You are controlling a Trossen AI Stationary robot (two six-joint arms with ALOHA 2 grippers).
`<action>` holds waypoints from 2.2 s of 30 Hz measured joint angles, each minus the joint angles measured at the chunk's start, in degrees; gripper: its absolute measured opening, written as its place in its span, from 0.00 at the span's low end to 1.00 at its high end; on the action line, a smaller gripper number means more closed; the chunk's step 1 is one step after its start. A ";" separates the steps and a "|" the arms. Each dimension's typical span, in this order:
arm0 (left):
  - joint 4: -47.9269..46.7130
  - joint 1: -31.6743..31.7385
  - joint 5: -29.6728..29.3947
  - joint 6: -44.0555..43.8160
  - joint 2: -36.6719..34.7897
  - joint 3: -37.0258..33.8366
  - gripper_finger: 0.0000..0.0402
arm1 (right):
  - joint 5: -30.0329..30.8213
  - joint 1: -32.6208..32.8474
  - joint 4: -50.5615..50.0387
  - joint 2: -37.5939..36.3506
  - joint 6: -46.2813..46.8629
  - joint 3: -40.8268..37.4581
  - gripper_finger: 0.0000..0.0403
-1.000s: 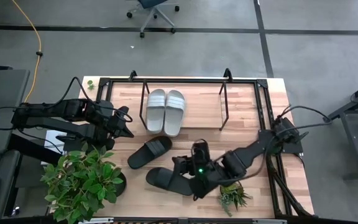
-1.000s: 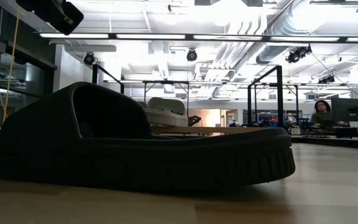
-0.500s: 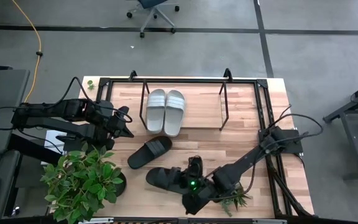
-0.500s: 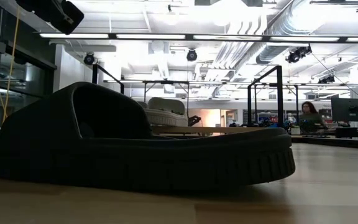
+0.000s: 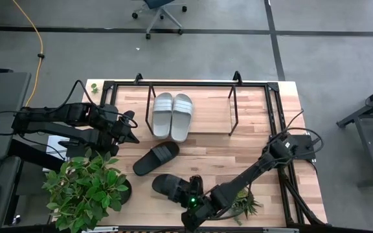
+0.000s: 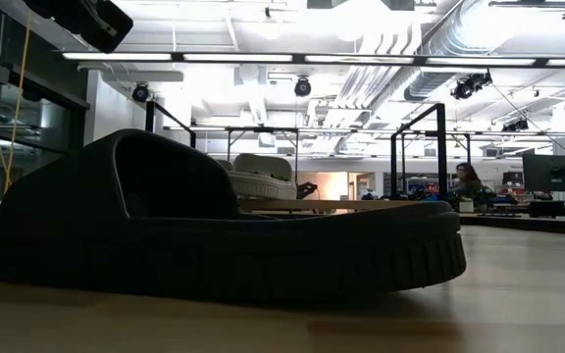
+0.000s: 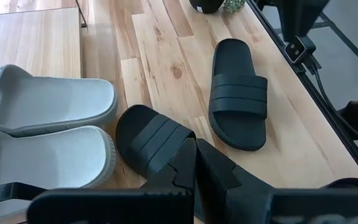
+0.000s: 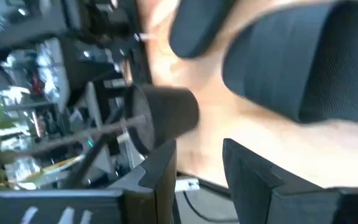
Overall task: Pick and place slides into the shelf
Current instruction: Put the bottom black slide on the shelf
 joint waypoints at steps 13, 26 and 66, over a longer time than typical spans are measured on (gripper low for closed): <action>-0.04 0.00 0.00 0.02 -0.02 0.00 0.00 | -6.11 -0.72 -6.85 1.45 0.90 0.00 0.30; -0.06 0.00 0.02 0.24 -0.01 0.00 0.00 | -12.60 -3.88 -10.10 2.89 0.50 0.00 0.30; -0.52 0.00 1.74 1.51 -0.02 0.00 0.00 | -10.95 -6.50 -5.87 6.76 -0.04 -0.02 0.30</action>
